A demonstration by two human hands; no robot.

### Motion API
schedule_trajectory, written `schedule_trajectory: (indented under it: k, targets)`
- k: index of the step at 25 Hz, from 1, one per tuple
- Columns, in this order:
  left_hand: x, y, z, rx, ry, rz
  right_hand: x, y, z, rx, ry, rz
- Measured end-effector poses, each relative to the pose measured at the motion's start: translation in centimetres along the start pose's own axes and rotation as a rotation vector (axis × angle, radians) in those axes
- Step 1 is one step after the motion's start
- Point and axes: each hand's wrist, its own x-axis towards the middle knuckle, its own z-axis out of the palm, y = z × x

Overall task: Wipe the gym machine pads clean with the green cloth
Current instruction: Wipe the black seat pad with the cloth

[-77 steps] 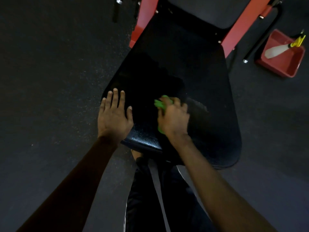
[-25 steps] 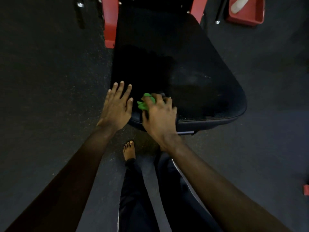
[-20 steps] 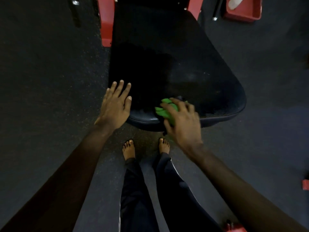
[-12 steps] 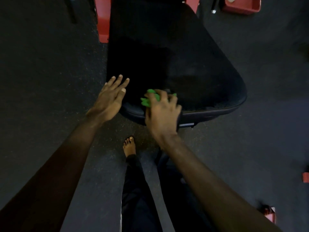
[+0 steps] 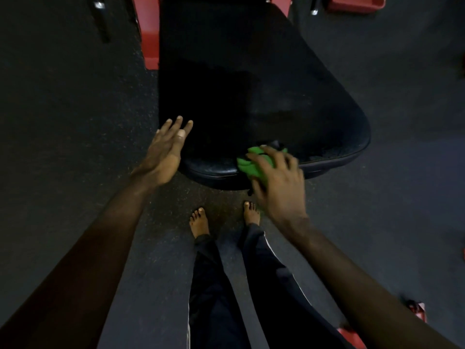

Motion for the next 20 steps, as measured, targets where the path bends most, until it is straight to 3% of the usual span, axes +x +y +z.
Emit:
schedule_trajectory:
  k: [3, 8, 13, 15, 18, 20]
  targets:
    - [0.1, -0.5, 0.9, 0.191, 0.052, 0.045, 1.3, -1.2, 0.2, -0.006, 0.023, 0.101]
    - [0.6, -1.0, 1.1, 0.171, 0.06, 0.056, 3.2, -10.4, 2.1, -0.037, -0.036, -0.156]
    - [0.3, -0.5, 0.7, 0.138, 0.052, 0.034, 3.0, -6.4, 1.0, -0.056, -0.053, -0.236]
    - [0.2, 0.8, 0.8, 0.151, 0.087, -0.017, 3.2, -1.4, -0.1, -0.072, -0.015, -0.125]
    - [0.7, 3.5, 1.8, 0.185, 0.136, -0.127, 3.7, 6.9, -2.1, -0.072, 0.045, 0.199]
    - [0.6, 4.1, 2.9, 0.22, 0.169, -0.141, 4.7, 8.7, -2.5, -0.053, 0.077, 0.385]
